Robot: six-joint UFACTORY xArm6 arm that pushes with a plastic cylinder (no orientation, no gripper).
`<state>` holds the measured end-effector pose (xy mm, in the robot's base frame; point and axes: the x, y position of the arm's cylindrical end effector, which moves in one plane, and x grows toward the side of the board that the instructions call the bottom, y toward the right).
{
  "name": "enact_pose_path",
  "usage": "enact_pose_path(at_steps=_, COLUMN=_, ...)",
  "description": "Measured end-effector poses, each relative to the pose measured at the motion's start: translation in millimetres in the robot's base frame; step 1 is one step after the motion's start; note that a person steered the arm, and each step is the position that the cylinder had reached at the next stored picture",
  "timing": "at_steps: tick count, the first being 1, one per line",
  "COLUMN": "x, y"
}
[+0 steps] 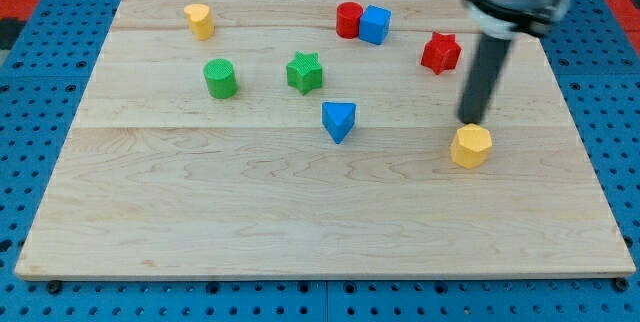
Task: Move the yellow hexagon right to the blue triangle
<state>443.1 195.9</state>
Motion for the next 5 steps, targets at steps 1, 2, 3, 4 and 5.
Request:
enact_pose_path(at_steps=1, x=53, y=11)
enact_pose_path(at_steps=2, x=57, y=-88)
enact_pose_path(at_steps=3, x=41, y=-111)
enact_pose_path(at_steps=4, x=37, y=-70)
enact_pose_path(at_steps=5, x=1, y=-79)
